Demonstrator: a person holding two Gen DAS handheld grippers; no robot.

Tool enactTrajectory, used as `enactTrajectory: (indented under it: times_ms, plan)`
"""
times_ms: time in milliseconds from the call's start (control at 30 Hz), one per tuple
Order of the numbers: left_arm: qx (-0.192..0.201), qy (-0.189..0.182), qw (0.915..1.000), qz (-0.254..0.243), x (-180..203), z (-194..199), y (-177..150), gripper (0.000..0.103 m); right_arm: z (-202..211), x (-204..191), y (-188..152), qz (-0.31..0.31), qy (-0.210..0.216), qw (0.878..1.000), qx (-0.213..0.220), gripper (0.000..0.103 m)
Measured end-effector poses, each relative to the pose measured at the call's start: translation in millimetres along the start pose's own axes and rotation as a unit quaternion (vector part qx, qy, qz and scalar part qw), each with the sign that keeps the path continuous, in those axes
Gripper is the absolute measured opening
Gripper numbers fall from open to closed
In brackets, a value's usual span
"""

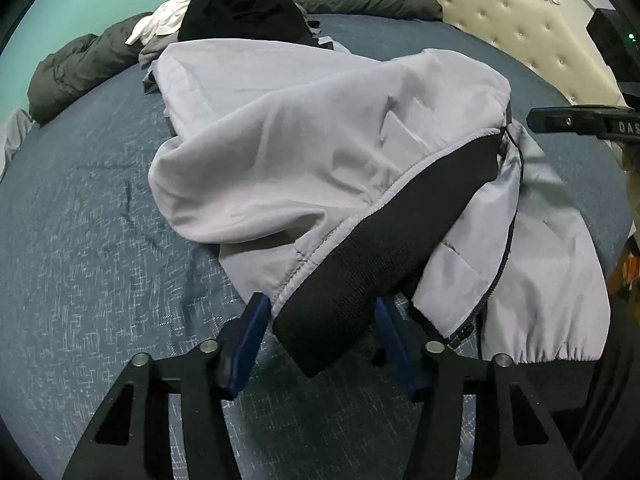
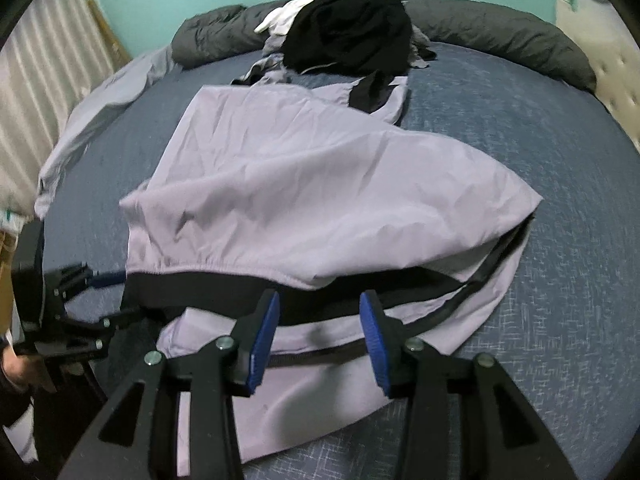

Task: Fold clothes
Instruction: 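Lower the jacket onto the bed while the left gripper grasps its black hem, then hold the jacket hem with both grippers and lift it off the bed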

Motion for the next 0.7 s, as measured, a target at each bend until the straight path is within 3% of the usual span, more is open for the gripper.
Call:
enactTrajectory:
  times_ms: [300,567,700]
  plan:
    - [0.006,0.022,0.9996,-0.02,-15.2,6.7,6.2,0.01,-17.9,-17.2,-12.7,0.058,-0.013,0.998,-0.026,0.042]
    - [0.04,0.01,0.9991,-0.007,-17.7,28.6,47.6,0.009,-33.3,-34.2,-9.7,0.066,-0.027,0.997,-0.026,0.049]
    - [0.056,0.004,0.9984,-0.001,-18.4,39.0,69.2,0.009,-42.1,-41.8,-6.7,0.079,-0.055,0.995,-0.024,0.049]
Point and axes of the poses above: each gripper's, at about its wrist camera, not at the fingertips, and z roughly against the way its jaws point, x to its right, y to its top, the point moved 10 cm from there along -z, roughly the way its jaws point, and after that the axes turned 6 degrees about -y, right-handed, at the moved point
